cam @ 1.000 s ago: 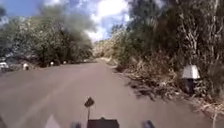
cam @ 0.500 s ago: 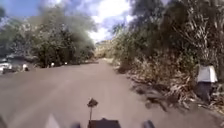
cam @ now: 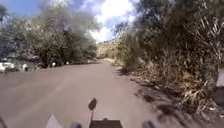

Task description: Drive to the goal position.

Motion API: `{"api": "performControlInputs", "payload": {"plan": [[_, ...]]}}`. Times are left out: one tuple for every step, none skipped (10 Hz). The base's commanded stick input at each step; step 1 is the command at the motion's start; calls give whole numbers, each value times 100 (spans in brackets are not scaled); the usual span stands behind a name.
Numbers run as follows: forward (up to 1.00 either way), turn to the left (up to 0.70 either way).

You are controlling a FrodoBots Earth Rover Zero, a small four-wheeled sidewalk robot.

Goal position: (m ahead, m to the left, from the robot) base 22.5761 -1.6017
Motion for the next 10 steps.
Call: {"api": "performControlInputs", "payload": {"plan": [[70,0],[70,0],[70,0],[70,-3],[70,-11],[70,-19],[70,-34],[70,-35],[70,-35],[70,0]]}}
